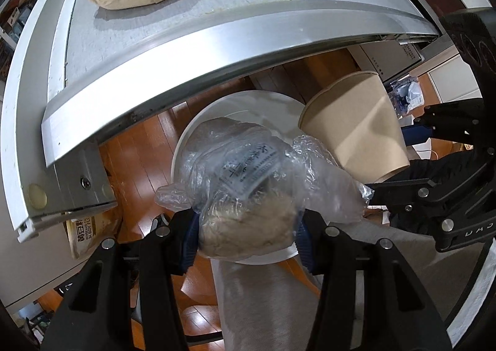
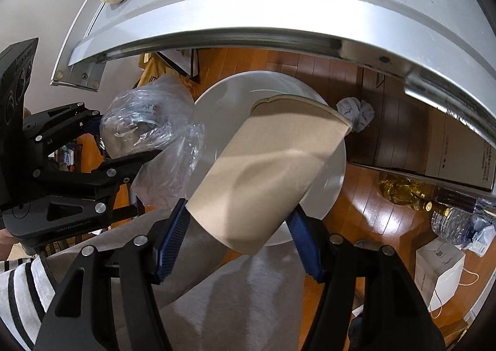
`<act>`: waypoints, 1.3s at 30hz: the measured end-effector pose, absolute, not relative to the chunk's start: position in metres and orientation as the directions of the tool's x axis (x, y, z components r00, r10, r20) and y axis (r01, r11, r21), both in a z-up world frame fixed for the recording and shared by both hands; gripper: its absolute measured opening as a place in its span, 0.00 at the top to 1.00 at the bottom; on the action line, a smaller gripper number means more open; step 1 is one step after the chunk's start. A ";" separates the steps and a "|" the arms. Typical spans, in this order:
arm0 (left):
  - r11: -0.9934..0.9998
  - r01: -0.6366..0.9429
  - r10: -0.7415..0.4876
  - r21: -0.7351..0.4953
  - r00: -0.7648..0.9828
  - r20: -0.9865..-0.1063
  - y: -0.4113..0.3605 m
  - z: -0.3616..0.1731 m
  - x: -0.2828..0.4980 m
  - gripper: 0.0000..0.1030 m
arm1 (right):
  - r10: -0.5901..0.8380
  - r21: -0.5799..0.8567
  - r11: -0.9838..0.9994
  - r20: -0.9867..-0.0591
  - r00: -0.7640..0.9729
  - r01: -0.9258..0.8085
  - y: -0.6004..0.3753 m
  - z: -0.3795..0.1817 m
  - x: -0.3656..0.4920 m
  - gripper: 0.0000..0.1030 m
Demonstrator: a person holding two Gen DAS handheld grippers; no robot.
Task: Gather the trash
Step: 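Carry the plastic bag and the cup down over the white bin, then open the left tool to drop the bag while the right tool drops the cup into the bin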
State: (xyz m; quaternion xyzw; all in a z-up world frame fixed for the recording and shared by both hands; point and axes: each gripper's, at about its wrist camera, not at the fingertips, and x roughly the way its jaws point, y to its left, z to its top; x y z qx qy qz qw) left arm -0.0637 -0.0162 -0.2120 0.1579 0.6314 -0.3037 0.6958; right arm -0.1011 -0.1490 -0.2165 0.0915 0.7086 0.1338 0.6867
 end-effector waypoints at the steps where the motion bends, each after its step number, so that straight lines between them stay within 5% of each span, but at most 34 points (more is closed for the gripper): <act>1: 0.765 0.623 -0.223 -0.164 0.017 -0.975 -0.017 -0.212 -0.064 0.49 | 0.313 0.315 0.947 -0.949 -0.041 -0.055 -0.149 -0.216 -0.101 0.40; 14: 0.754 0.641 -0.198 -0.144 0.013 -0.980 -0.024 -0.218 -0.065 0.46 | 0.306 0.310 0.948 -0.950 -0.061 -0.069 -0.144 -0.218 -0.100 0.38; 16: 0.756 0.637 -0.208 -0.152 0.014 -0.978 -0.025 -0.216 -0.063 0.23 | 0.305 0.310 0.947 -0.950 -0.063 -0.080 -0.142 -0.218 -0.101 0.33; 18: 0.759 0.637 -0.206 -0.133 0.042 -0.978 -0.024 -0.211 -0.063 0.12 | 0.288 0.291 0.953 -0.956 -0.051 -0.085 -0.143 -0.216 -0.102 0.17; 33: 0.789 0.603 -0.256 -0.119 0.146 -0.956 -0.001 -0.161 -0.064 0.11 | 0.195 0.181 0.972 -0.977 0.082 -0.152 -0.144 -0.150 -0.106 0.16; 39: 0.803 0.586 -0.318 -0.104 0.274 -0.908 0.004 -0.108 -0.061 0.11 | 0.064 0.010 0.987 -0.940 0.336 -0.161 -0.146 -0.072 -0.094 0.07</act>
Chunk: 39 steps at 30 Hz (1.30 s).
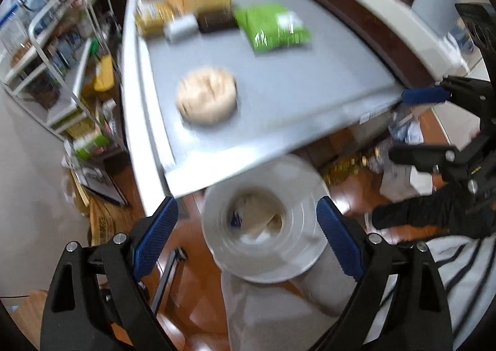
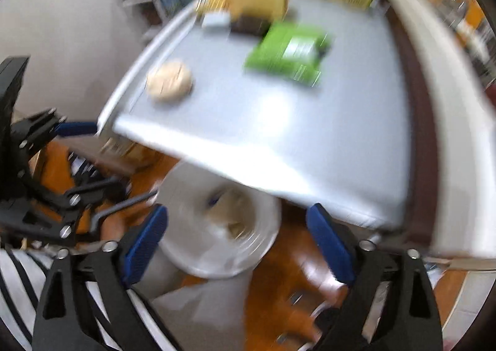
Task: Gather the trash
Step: 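Open the left tool to drop the bag while the right tool drops the cup into the bin, then grasp the green snack bag with the right tool while the left tool grasps the tan bun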
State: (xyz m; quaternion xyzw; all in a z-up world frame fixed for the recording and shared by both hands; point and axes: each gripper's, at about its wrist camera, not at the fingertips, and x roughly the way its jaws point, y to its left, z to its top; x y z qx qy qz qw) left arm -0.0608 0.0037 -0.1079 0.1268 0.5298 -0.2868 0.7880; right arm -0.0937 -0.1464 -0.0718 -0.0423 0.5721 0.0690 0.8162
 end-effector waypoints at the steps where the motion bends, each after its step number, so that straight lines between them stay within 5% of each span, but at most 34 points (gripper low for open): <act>1: 0.808 0.581 -0.324 -0.099 0.297 -0.898 0.004 -0.101 -0.059 0.11 | 0.045 -0.012 0.988 -0.930 0.365 -0.152 -0.147 -0.065 -0.089 0.07; 10: 0.853 0.521 -0.323 -0.043 0.461 -0.827 -0.002 -0.068 -0.012 0.06 | -0.009 -0.023 0.999 -0.867 0.498 -0.022 -0.167 -0.033 -0.010 0.06; 39: 0.821 0.569 -0.258 0.036 0.427 -0.867 -0.023 -0.115 0.033 0.06 | -0.029 -0.010 0.998 -0.936 0.352 0.056 -0.162 -0.112 0.097 0.07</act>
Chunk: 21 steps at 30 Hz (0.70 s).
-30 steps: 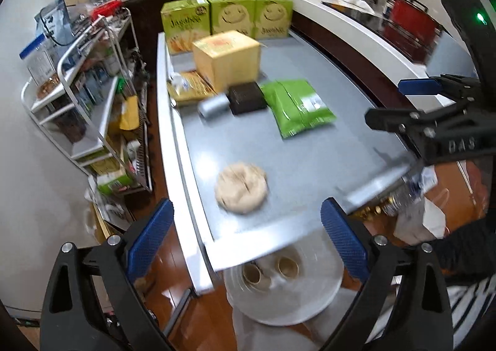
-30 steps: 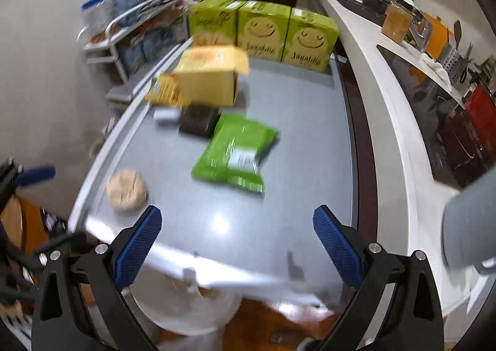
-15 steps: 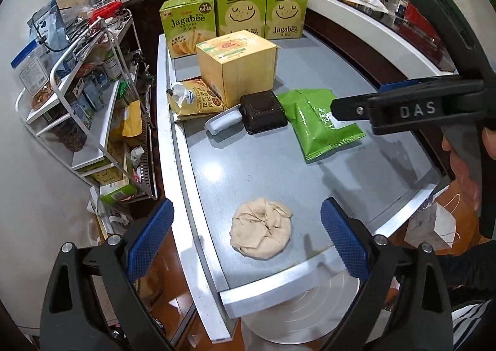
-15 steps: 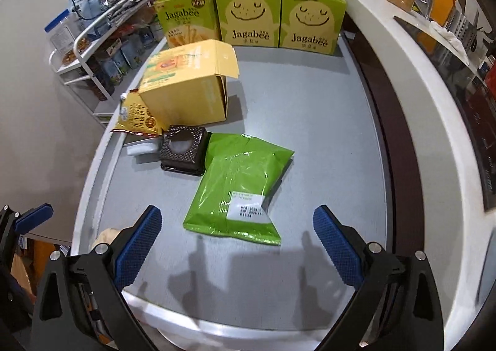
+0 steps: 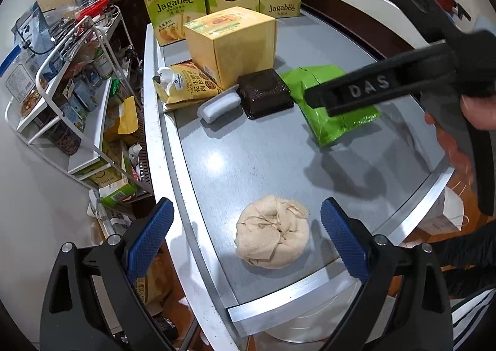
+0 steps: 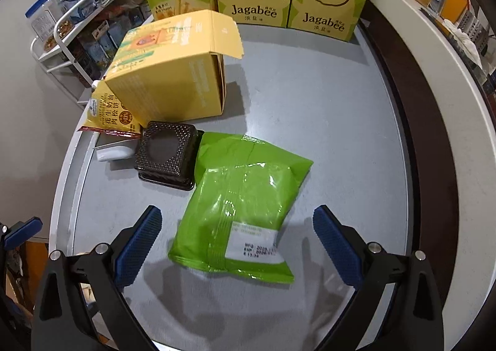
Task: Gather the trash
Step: 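Grasp the green snack bag with the right tool while the left tool grasps the tan bun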
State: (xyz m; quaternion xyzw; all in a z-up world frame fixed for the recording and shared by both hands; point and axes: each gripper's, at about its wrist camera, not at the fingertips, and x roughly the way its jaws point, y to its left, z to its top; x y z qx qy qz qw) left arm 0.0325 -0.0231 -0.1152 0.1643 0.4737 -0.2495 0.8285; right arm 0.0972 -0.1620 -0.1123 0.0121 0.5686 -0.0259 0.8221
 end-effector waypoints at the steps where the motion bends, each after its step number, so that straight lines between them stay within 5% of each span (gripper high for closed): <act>1: 0.819 0.572 -0.257 0.040 0.429 -0.866 -0.024 -0.115 0.031 0.06 | -0.029 -0.011 0.998 -0.936 0.351 0.054 -0.161 -0.113 0.098 0.07; 14: 0.790 0.610 -0.261 0.055 0.417 -0.871 -0.031 -0.123 0.021 0.08 | -0.034 -0.019 0.999 -0.941 0.337 0.046 -0.156 -0.119 0.108 0.17; 21: 0.784 0.620 -0.257 0.039 0.380 -0.888 -0.031 -0.132 0.024 0.23 | -0.038 -0.027 0.999 -0.940 0.338 0.038 -0.153 -0.120 0.110 0.17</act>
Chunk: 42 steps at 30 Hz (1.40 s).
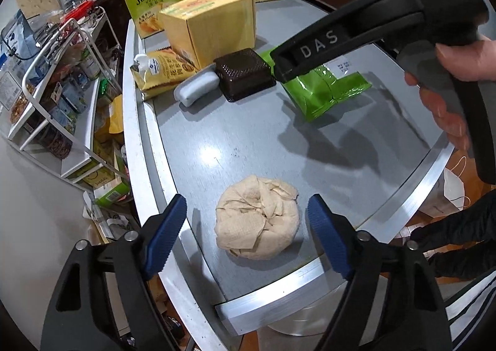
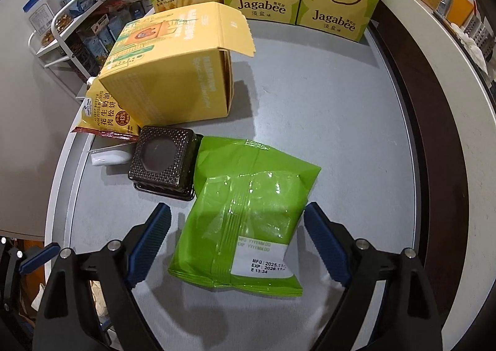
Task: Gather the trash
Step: 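Grasp the green snack bag with the right tool while the left tool grasps the tan bun, then lift the green bag and tan bun and carry both over the white bin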
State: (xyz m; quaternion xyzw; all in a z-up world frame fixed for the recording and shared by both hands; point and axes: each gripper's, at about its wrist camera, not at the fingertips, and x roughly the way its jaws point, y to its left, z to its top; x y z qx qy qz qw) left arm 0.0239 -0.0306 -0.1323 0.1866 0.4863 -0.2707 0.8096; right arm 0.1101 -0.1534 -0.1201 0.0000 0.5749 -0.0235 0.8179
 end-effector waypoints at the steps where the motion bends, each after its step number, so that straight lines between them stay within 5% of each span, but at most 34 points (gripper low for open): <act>1: 0.786 0.618 -0.257 0.033 0.374 -0.891 -0.030 -0.134 0.025 0.24 | -0.043 -0.033 0.999 -0.941 0.336 0.037 -0.153 -0.121 0.110 0.17; 6: 0.783 0.621 -0.257 0.030 0.367 -0.894 -0.032 -0.137 0.025 0.25 | -0.056 -0.049 0.998 -0.944 0.326 0.032 -0.151 -0.125 0.110 0.17; 9: 0.783 0.622 -0.251 0.029 0.357 -0.900 -0.033 -0.141 0.025 0.39 | -0.054 -0.046 0.998 -0.946 0.319 0.033 -0.152 -0.128 0.111 0.18; 14: 0.795 0.606 -0.265 -0.005 0.340 -0.902 -0.030 -0.143 0.030 0.41 | -0.024 -0.010 0.999 -0.954 0.298 0.047 -0.158 -0.132 0.111 0.30; 16: 0.793 0.609 -0.274 -0.012 0.340 -0.900 -0.030 -0.142 0.030 0.49 | -0.014 0.000 0.999 -0.952 0.305 0.046 -0.159 -0.132 0.110 0.32; 22: 0.800 0.599 -0.294 -0.044 0.326 -0.899 -0.031 -0.140 0.034 0.49 | 0.024 0.044 0.998 -0.948 0.318 0.053 -0.168 -0.129 0.105 0.39; 42: 0.810 0.580 -0.348 -0.083 0.362 -0.865 -0.031 -0.112 0.043 0.50 | 0.098 0.141 0.986 -0.926 0.365 0.093 -0.194 -0.096 0.045 0.40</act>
